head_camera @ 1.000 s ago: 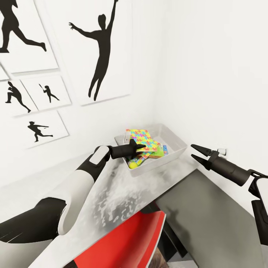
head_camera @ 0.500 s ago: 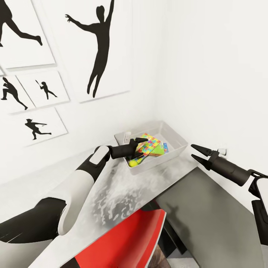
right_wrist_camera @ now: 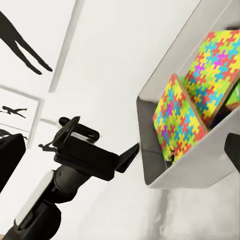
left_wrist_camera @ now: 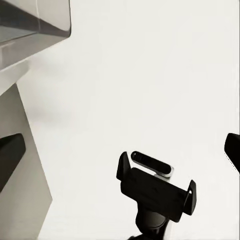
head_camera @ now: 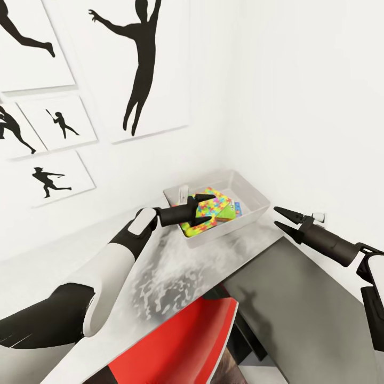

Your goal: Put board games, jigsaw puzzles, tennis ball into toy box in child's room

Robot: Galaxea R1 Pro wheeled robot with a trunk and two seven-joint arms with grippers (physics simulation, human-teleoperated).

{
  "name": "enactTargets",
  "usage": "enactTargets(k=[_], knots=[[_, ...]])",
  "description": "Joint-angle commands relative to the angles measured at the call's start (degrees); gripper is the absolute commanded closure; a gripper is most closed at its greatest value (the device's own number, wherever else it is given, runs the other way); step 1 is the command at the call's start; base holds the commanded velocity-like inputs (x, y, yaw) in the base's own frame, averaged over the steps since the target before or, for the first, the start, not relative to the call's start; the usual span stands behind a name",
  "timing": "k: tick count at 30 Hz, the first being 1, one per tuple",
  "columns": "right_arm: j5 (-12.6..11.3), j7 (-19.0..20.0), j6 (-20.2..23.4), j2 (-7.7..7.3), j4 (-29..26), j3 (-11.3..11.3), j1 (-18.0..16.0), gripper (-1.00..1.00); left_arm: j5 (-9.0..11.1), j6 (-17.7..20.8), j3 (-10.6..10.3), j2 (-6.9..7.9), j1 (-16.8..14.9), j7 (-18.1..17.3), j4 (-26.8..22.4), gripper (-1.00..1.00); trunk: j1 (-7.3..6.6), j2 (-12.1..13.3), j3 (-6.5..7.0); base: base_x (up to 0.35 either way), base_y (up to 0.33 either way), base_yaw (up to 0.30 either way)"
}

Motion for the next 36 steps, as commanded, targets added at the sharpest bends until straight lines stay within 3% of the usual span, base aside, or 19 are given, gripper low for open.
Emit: enactTargets(k=[1,8,13,18,25,36], knots=[[0.6,0.6,0.2,0.0,0.0,-0.1,-0.1,-1.0,-0.5,0.5,0.0,0.0,-0.1,-1.1,-0.1,-1.0,0.03,-0.1,-0.1,0.0,0.0,0.0],[0.5,0.6,0.2,-0.01,0.0,-0.1,-0.1,-1.0,-0.5,2.8,0.0,0.0,-0.1,-6.0,-2.3,-1.0,0.03,-0.1,-0.14,0.0,0.0,0.0],[0.5,0.6,0.2,-0.01,0.0,-0.1,-0.1,-1.0,-0.5,3.0,0.0,0.0,-0.1,-7.2,-3.1,-1.0,0.03,-0.1,-0.14,0.0,0.0,0.0],[0.5,0.6,0.2,-0.01,0.0,-0.1,-0.1,-1.0,-0.5,3.2,-0.5,0.0,0.1,-7.5,-8.1,-1.0,0.03,-0.1,-0.14,0.0,0.0,0.0],[0.5,0.6,0.4,-0.07,0.0,-0.2,0.0,-1.0,-0.6,3.2,-4.5,0.0,0.7,-7.6,-19.4,-1.0,0.03,-0.1,0.03,0.0,0.0,0.0],[0.5,1.0,1.0,-0.2,0.0,0.1,0.5,-1.0,-0.8,3.3,-5.7,0.0,4.1,-7.6,-27.0,-1.0,0.03,-0.1,0.97,0.0,0.0,0.0]])
